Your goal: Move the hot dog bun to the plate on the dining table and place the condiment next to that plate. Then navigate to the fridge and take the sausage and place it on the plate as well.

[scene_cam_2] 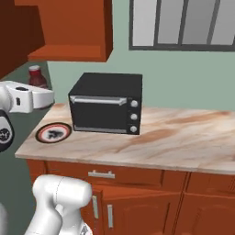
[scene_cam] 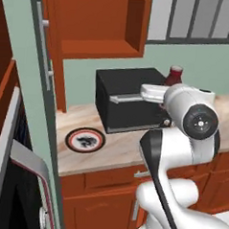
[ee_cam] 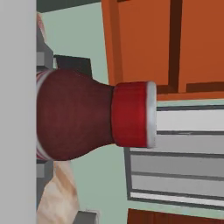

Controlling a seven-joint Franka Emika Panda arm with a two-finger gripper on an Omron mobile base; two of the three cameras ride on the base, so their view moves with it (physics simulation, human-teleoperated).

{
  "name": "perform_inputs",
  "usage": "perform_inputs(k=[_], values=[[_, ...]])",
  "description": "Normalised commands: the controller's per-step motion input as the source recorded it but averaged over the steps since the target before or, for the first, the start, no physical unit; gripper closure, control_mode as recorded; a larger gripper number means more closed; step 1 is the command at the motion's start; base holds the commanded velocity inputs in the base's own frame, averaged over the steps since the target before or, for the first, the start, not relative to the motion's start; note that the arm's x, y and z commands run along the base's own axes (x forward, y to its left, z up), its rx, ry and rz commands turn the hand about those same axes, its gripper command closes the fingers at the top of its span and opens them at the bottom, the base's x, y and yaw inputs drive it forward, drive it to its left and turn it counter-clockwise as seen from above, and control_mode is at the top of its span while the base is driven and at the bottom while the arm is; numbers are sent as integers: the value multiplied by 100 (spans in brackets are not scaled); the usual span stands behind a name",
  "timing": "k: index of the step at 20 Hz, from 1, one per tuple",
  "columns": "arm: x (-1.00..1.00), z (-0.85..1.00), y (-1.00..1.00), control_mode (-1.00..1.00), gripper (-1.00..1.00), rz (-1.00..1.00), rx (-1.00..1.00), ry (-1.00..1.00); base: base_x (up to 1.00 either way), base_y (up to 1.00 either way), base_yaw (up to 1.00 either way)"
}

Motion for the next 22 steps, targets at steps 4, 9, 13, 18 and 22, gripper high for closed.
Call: perform_inputs(k=[4,9,13,18,22], values=[[0,0,0,100,100,0,0,0,-74,-25,-45],[0,0,0,100,100,0,0,0,-40,-15,-70],[0,0,0,100,100,0,0,0,-29,-7,-79],[0,0,0,100,100,0,0,0,-21,-19,-76],[0,0,0,100,100,0,0,0,-14,-52,-58]])
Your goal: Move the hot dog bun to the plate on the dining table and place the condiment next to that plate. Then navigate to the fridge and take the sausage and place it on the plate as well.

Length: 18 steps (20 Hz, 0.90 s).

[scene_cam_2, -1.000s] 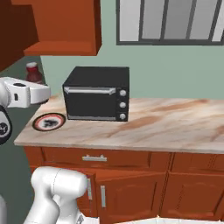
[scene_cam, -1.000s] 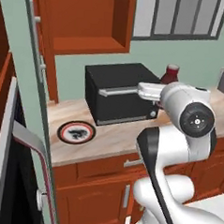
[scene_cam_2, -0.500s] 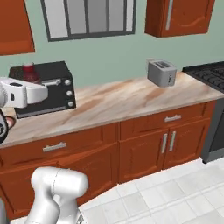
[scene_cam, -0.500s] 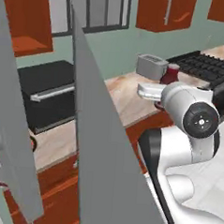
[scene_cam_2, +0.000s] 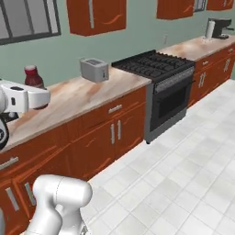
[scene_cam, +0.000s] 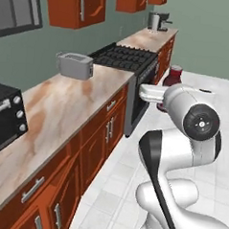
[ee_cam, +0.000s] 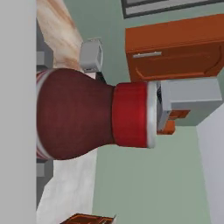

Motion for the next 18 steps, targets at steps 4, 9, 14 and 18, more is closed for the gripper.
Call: perform_inputs(k=[4,9,14,18], values=[[0,0,0,100,100,0,0,0,-6,-52,-41],[0,0,0,100,100,0,0,0,-6,-64,-39],[0,0,0,100,100,0,0,0,-5,-75,-40],[0,0,0,100,100,0,0,0,-1,-89,-39]])
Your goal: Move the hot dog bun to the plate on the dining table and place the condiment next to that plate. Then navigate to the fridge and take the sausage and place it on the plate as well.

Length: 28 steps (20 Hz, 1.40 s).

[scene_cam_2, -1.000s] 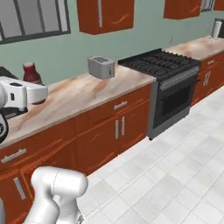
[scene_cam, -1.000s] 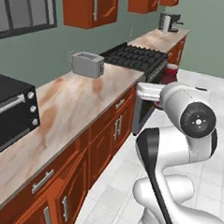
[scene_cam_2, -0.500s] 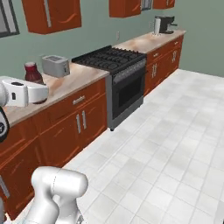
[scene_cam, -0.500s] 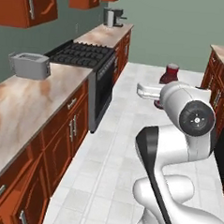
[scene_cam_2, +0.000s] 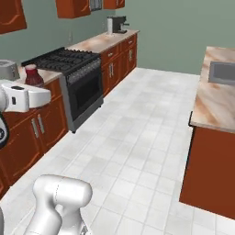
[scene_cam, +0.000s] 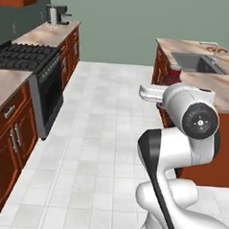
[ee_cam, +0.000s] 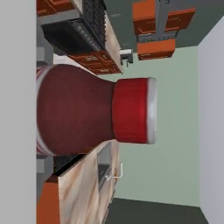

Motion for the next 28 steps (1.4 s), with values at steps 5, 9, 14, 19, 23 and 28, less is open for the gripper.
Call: perform_inputs(k=[5,9,14,19,23,28], values=[[0,0,0,100,100,0,0,0,0,-91,-34],[0,0,0,100,100,0,0,0,11,-98,-29],[0,0,0,100,100,0,0,0,39,-100,-21],[0,0,0,100,100,0,0,0,62,-95,-12],[0,0,0,100,100,0,0,0,71,-82,-6],[0,0,0,100,100,0,0,0,65,-88,-1]])
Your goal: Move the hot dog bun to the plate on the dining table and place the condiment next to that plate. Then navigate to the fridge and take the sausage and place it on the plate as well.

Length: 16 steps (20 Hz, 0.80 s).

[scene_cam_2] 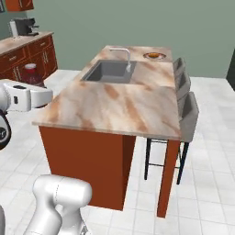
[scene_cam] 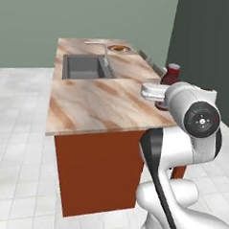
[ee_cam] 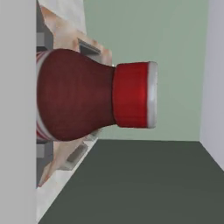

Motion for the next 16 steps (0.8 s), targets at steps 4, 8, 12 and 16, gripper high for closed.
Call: perform_inputs(k=[4,8,12,16], values=[[0,0,0,100,100,0,0,0,53,-98,0],[0,0,0,100,100,0,0,0,49,-100,0],[0,0,0,100,100,0,0,0,48,-100,0],[0,0,0,100,100,0,0,0,47,-100,0]])
